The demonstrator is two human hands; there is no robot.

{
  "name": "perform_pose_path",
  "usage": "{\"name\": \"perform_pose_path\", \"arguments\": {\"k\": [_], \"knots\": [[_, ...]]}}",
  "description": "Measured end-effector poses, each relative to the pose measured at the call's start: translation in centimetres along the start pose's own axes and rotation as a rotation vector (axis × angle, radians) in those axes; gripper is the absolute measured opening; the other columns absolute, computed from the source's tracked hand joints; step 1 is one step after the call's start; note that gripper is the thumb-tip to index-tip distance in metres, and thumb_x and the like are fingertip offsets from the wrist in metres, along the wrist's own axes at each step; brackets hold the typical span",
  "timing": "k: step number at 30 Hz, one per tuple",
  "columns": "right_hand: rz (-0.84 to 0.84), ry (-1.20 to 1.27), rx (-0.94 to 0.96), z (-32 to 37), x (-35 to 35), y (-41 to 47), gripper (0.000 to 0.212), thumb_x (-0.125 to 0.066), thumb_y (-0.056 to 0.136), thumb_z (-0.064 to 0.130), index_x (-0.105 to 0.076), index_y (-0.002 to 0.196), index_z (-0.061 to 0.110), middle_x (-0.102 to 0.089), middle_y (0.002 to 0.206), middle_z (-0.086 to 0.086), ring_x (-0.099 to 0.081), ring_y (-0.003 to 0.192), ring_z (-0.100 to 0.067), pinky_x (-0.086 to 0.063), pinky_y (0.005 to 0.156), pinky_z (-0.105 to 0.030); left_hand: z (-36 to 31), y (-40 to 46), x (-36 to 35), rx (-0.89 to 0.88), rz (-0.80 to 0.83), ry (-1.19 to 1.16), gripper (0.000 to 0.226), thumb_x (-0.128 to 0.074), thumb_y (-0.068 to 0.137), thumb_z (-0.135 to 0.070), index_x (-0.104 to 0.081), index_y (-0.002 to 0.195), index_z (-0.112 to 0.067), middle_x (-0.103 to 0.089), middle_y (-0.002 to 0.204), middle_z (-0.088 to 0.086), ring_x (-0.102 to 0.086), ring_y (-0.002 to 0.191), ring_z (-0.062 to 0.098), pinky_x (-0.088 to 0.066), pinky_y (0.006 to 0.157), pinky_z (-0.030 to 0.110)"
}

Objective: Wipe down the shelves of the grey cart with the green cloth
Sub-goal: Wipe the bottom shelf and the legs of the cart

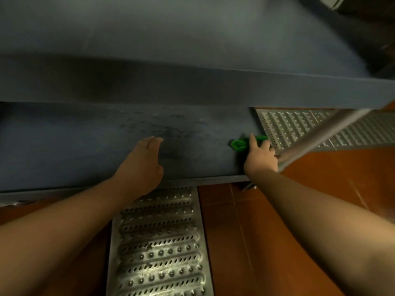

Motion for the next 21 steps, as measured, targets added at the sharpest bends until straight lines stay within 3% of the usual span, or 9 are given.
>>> {"name": "perform_pose_path", "arguments": {"k": [5, 9, 15, 21], "knots": [[0.054, -0.085, -0.008, -0.7, -1.4, 0.7, 0.071, -0.046, 0.097, 0.017, -0.01, 0.158, 0.023, -0.028, 0.152, -0.022, -0.037, 0.133, -0.043, -0.038, 0.107, -0.051, 2.4, -0.5, 0.6, 0.027, -0.007, 0.018, 0.07, -0.053, 0.089, -0.014, -0.022, 0.151, -0.013, -0.022, 0.157, 0.009, -0.019, 0.145, 0.023, -0.017, 0.119, 0.033], [0.04, 0.052, -0.048, -0.7, -2.0, 0.9, 0.062, -0.043, 0.101, 0.03, -0.017, 0.157, 0.025, -0.027, 0.151, -0.02, -0.035, 0.133, -0.043, -0.035, 0.107, -0.053, 4.6, -1.2, 1.3, 0.045, -0.007, -0.001, 0.069, -0.054, 0.088, -0.011, -0.024, 0.151, -0.011, -0.025, 0.156, 0.01, -0.021, 0.143, 0.022, -0.015, 0.118, 0.03], [0.055, 0.248, -0.102, 0.2, -1.9, 0.2, 0.063, -0.051, 0.098, 0.028, -0.026, 0.155, 0.03, -0.028, 0.152, -0.017, -0.04, 0.133, -0.042, -0.037, 0.112, -0.051, 7.6, -2.3, 3.0, 0.072, -0.013, -0.075, 0.069, -0.053, 0.088, -0.007, -0.025, 0.151, -0.011, -0.026, 0.155, 0.009, -0.022, 0.143, 0.022, -0.018, 0.119, 0.033], [0.041, 0.277, -0.084, 3.6, -2.3, -1.6, 0.061, -0.05, 0.101, 0.032, -0.025, 0.156, 0.029, -0.027, 0.155, -0.014, -0.041, 0.135, -0.039, -0.034, 0.113, -0.046, 10.2, -3.7, 4.3, 0.067, -0.003, -0.064, 0.072, -0.053, 0.087, -0.009, -0.022, 0.152, -0.013, -0.021, 0.158, 0.01, -0.016, 0.146, 0.023, -0.016, 0.12, 0.036]]}}
Point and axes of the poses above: each hand's wrist, its own y-axis towards the middle knuckle, its own x-axis out of the back of the hand, z = x × y, the point moved 2 cm from there along y, towards the middle knuckle
